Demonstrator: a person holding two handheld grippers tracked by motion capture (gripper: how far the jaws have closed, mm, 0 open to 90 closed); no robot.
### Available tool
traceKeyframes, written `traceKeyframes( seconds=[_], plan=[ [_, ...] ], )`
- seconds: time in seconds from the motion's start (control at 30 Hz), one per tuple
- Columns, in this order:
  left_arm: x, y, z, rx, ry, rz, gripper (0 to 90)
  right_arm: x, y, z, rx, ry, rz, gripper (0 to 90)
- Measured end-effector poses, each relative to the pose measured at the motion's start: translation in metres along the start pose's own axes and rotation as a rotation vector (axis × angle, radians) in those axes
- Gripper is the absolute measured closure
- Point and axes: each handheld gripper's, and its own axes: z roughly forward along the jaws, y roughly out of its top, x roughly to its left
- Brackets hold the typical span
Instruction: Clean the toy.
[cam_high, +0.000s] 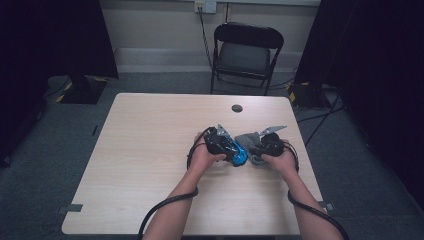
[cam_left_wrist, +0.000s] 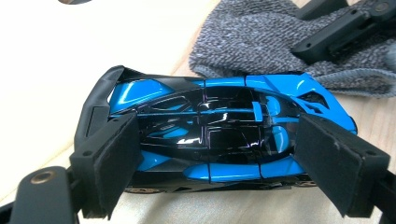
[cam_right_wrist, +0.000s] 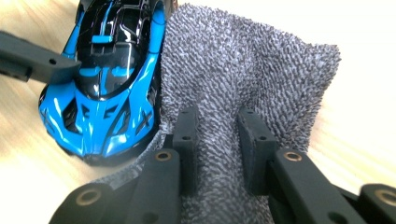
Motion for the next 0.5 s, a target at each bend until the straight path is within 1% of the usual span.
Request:
traceKeyframes(
  seconds=[0.1,0.2,0.27,0.5],
  plan=[
    [0.000,0.001,0.000,0.005,0.001,0.000,14.4,0.001,-0.005,-0.004,-0.009,-0.001,0.012,71.9],
    [0.000,0.001,0.000,0.006,0.002,0.000,14.4,0.001,-0.009,-0.007,-0.008,-0.003,0.018,71.9],
    [0.000,0.001,0.000,0.010,0.003,0.002,14.5,0.001,-0.011,-0.010,-0.003,-0.006,0.008,71.9],
    [0.000,0.002,0.000,0.016,0.003,-0.002,14.7,0.001,-0.021,-0.018,-0.003,-0.008,0.011,71.9]
  ],
)
